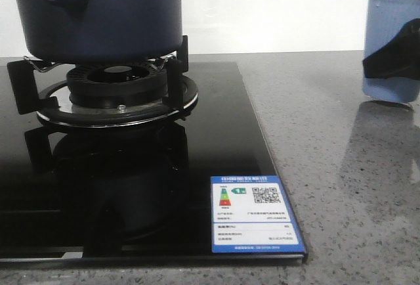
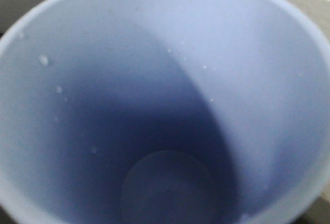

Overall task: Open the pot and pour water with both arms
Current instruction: 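Set the blue cup back on the counter and open the right gripper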

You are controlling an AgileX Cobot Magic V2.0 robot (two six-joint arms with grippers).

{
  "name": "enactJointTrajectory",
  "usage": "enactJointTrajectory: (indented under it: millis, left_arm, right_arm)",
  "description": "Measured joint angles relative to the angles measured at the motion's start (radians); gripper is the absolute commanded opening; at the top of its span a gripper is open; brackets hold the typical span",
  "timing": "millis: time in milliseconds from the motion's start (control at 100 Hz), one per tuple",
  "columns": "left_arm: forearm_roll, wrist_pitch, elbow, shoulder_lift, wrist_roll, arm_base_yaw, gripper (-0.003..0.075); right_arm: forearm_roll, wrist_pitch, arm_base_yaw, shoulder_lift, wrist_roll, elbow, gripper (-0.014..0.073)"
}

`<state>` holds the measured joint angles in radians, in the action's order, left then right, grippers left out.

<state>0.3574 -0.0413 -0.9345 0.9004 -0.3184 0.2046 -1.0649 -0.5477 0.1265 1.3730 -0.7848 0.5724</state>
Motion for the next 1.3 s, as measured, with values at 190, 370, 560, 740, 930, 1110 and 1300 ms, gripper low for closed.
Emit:
enactJointTrajectory:
  millis: [190, 370, 560, 740, 930, 1110, 1300]
  left_arm:
    - [0.000, 0.000, 0.000, 0.000, 0.000, 0.000, 0.0402]
    - [0.000, 0.000, 0.000, 0.000, -0.001, 0.000, 0.0402]
    - [0.000, 0.000, 0.000, 0.000, -0.001, 0.000, 0.0402]
    - [0.000, 0.000, 0.000, 0.000, -0.001, 0.000, 0.0402]
    - [0.000, 0.000, 0.000, 0.000, -0.001, 0.000, 0.0402]
    - [0.000, 0.000, 0.000, 0.000, -0.001, 0.000, 0.0402]
    - [0.000, 0.000, 0.000, 0.000, -0.001, 0.000, 0.0402]
  right_arm:
    - [0.002, -0.019, 0.000, 0.028, 0.034, 0.001, 0.0324]
    - [0.002, -0.027, 0.000, 0.030, 0.033, 0.001, 0.0324]
    - [0.002, -0.018, 0.000, 0.030, 0.033, 0.001, 0.0324]
    - [0.010, 0.007, 0.000, 0.030, 0.033, 0.005, 0.0324]
    - [0.010, 0.013, 0.000, 0.030, 0.033, 0.008, 0.0325]
    - [0.011, 0.015, 0.000, 0.030, 0.033, 0.008, 0.0484]
    - [0.011, 0.037, 0.000, 0.030, 0.001, 0.008, 0.0669]
